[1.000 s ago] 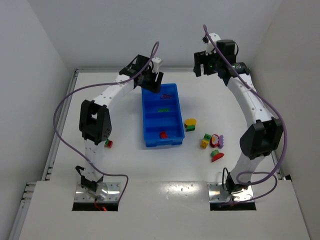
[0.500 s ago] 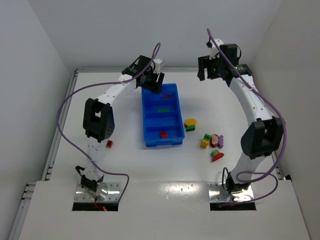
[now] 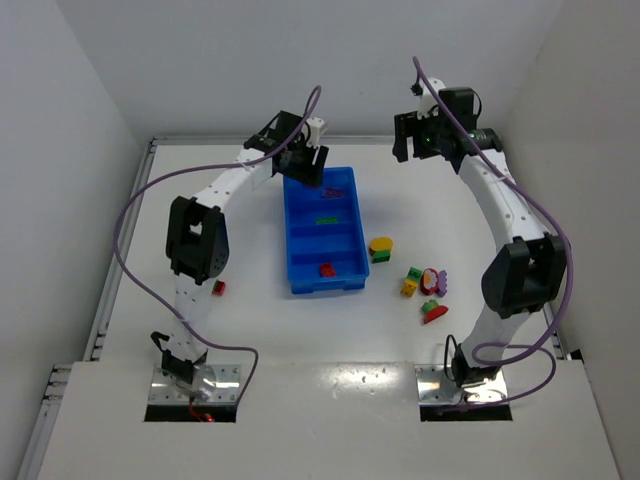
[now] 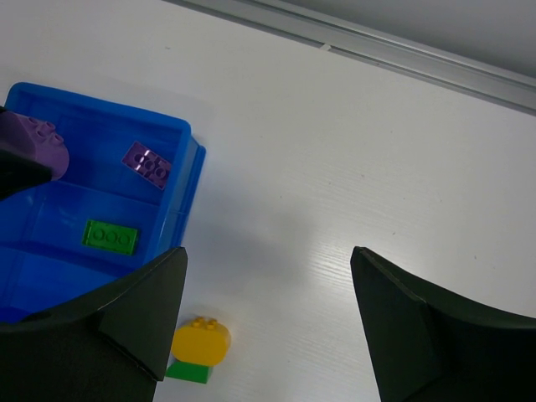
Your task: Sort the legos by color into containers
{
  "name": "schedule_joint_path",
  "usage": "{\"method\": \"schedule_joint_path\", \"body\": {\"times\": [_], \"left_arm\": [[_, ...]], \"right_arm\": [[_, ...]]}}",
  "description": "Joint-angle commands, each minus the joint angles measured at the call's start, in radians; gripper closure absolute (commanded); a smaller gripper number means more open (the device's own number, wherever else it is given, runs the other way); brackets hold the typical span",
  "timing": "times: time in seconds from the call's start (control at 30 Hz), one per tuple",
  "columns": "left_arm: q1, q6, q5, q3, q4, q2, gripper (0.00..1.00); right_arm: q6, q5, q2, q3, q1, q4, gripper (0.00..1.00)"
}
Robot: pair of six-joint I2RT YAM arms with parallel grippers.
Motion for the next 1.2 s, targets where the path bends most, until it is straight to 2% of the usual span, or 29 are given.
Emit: {"method": "schedule_joint_path", "body": {"times": [0.0,0.97,1.07,1.17], "left_arm": [[-0.005,0.004,-0.007,-0.003,0.010,-0.007,0.78],[-0.005,0.004,-0.007,-0.003,0.010,-0.007,0.78],[-0.015,0.004,-0.007,-0.012,0.010,-0.007,0.71],[-0.015,0.013,0.004,-0.035,0.010,-0.016,0.57]], "right_arm": [[0.015,-0.009,-0.005,0.025,-0.004,0.017,0.20],[0.025,-0.036,-0.015,-0.002,-0.004,0.026,0.20],[0.025,-0.036,-0.015,-0.002,-0.004,0.026,0.20],[0.025,-0.036,-0.015,-0.013,-0.004,0.026,0.20]]}}
